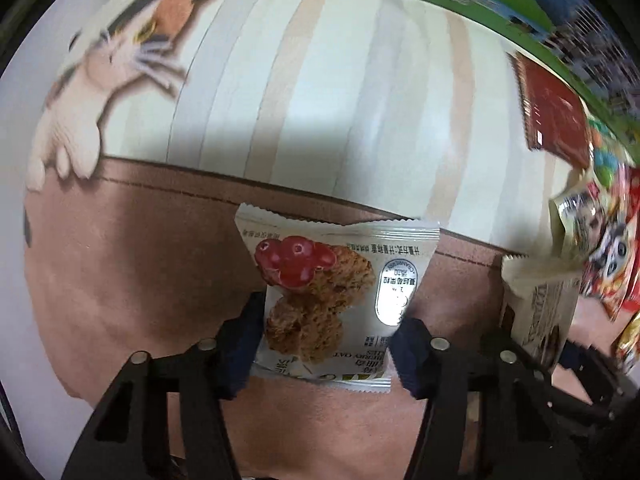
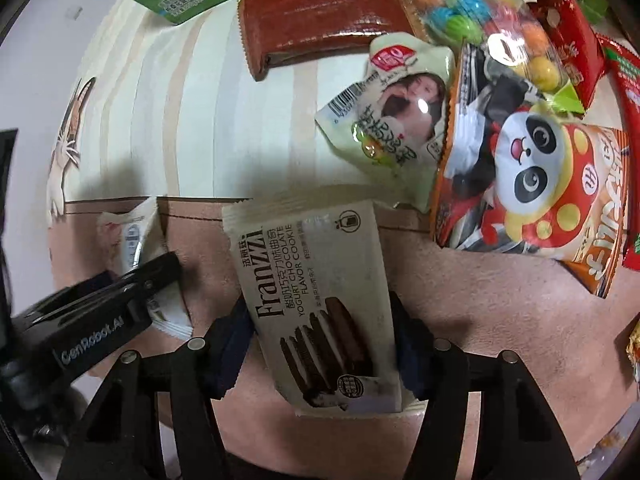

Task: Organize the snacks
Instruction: 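Carry the oat packet and Franzzi pack into the box and release both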

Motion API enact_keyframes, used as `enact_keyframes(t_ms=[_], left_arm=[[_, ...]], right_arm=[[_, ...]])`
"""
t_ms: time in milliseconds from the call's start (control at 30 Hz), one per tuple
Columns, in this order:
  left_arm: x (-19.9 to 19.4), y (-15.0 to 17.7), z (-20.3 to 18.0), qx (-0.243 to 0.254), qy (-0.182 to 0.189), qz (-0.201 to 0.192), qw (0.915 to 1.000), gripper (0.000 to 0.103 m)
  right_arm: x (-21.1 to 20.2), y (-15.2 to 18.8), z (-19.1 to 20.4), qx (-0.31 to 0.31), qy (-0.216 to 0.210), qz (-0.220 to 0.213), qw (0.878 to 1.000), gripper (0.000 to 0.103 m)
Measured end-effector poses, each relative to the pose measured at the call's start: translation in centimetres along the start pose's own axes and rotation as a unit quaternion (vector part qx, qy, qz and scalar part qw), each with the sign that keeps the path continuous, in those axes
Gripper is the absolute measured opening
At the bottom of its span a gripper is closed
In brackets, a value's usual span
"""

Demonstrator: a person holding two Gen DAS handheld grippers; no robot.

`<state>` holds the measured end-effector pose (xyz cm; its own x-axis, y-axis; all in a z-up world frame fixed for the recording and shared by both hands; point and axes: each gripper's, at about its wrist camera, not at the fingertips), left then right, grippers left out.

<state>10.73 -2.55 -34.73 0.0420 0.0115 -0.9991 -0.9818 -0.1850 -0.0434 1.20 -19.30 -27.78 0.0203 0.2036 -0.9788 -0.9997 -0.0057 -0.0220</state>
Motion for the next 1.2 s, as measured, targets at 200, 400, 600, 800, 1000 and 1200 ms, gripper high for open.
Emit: enact_keyframes(t_ms=[200,400,600,800,1000,1200], left_arm=[[-1.7,2.0,-1.4,0.012,0.001,-0.013,0.9998,0.052],[-5.2,1.1,-1.2,0.017,0.042,-0.032,0.9985,0.052],[-12.2,-1.7,-3.5,0.024,0.101,-0.082,0.9912,0.052],[-19.1,-10.6,-5.9,0.060,0.133,-0.135,0.9801,0.052],[-21.0,-19.6,-8.1,0.091,0.100,-0.150,0.9795,0.052],[-17.8,-27.8,-8.8,0.087,0.059,-0.120,0.9872,0.052]], right_arm=[[-1.6,2.2,-0.8,0.017,-0.027,-0.027,0.999,0.063],[-5.9,3.1,-2.8,0.043,-0.091,-0.046,0.994,0.063],[-13.5,0.2,-4.4,0.074,-0.143,-0.094,0.983,0.063],[-21.4,-7.6,-6.2,0.067,-0.141,-0.158,0.975,0.063],[-25.2,-16.8,-8.4,0.069,-0.096,-0.200,0.973,0.063],[-24.1,-26.1,-10.2,0.072,-0.039,-0.180,0.980,0.063]])
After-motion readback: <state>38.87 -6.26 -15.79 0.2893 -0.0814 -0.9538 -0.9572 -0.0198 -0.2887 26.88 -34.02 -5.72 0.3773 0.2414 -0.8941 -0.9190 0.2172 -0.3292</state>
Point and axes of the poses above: each gripper's, at about its wrist camera, not at the fingertips, and x roughly the way its jaws point, z to its left, y to its underside, and after that the axes turned 3 degrees about -z, right-handed
